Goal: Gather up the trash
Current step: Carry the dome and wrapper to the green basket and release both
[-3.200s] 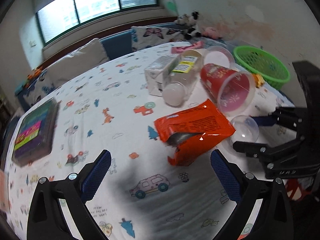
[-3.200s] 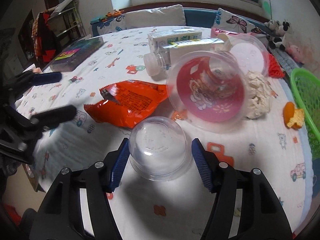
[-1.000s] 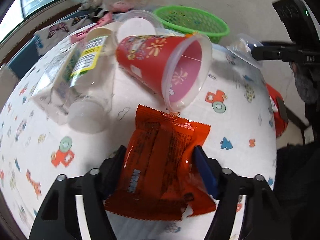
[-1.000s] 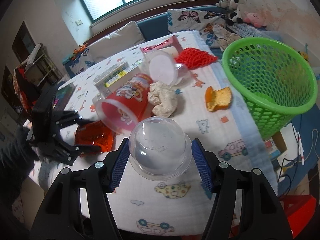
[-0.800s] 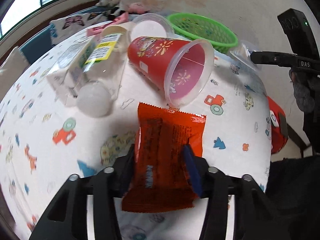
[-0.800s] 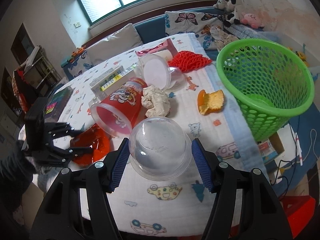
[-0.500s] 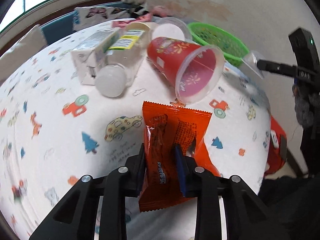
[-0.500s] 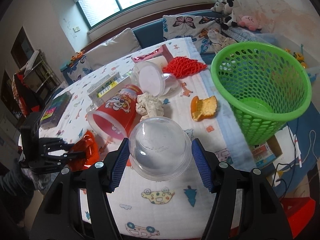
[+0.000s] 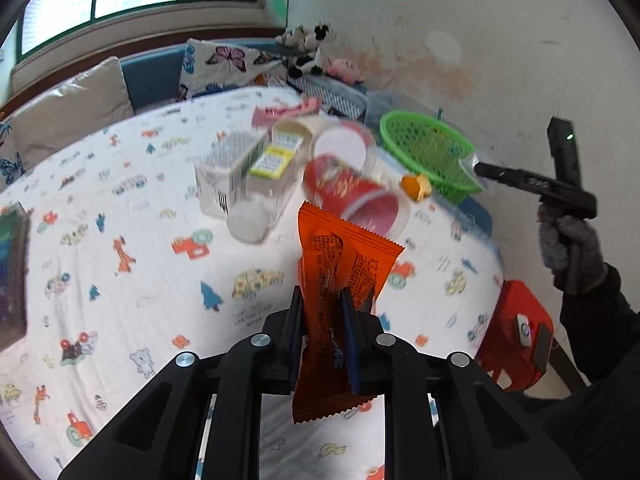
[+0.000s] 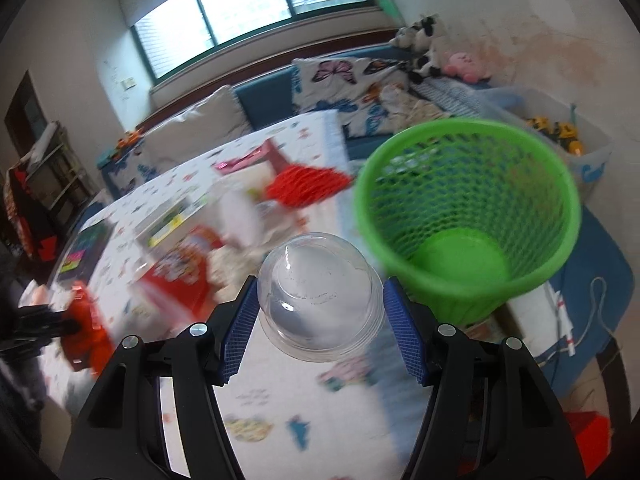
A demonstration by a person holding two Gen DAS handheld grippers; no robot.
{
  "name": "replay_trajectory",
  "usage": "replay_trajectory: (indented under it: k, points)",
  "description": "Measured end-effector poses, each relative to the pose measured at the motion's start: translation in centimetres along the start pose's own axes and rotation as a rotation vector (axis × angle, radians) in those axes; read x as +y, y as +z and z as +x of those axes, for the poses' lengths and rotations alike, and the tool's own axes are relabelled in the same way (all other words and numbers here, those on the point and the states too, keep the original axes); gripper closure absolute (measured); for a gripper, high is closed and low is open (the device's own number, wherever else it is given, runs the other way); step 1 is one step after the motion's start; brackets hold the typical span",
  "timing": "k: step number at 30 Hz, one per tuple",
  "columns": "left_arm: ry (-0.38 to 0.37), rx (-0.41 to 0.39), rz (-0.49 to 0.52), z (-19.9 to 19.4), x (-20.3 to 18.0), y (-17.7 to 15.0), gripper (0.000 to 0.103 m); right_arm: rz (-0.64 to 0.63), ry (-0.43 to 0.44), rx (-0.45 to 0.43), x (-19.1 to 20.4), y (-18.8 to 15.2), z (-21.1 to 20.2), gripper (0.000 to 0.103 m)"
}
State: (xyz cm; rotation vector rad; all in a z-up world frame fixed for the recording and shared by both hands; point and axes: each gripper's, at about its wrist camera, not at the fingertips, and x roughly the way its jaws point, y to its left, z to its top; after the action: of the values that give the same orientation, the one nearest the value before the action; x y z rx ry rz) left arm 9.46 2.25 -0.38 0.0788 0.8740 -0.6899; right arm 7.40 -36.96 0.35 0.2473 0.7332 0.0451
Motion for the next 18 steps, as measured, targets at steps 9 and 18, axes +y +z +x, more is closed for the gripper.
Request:
replay_trajectory:
  k: [9, 18]
  points:
    - [-0.037, -0.089, -0.001, -1.5, -2.5, 4.5, 0.086, 0.059, -0.106, -0.006, -6.5, 3.0, 2.6, 0.039]
    - [-0.096, -0.130, -0.005, 2.8, -5.7, 12.3, 0.086, 0.103, -0.129, 0.036, -10.5, 4.4, 5.8, 0.039]
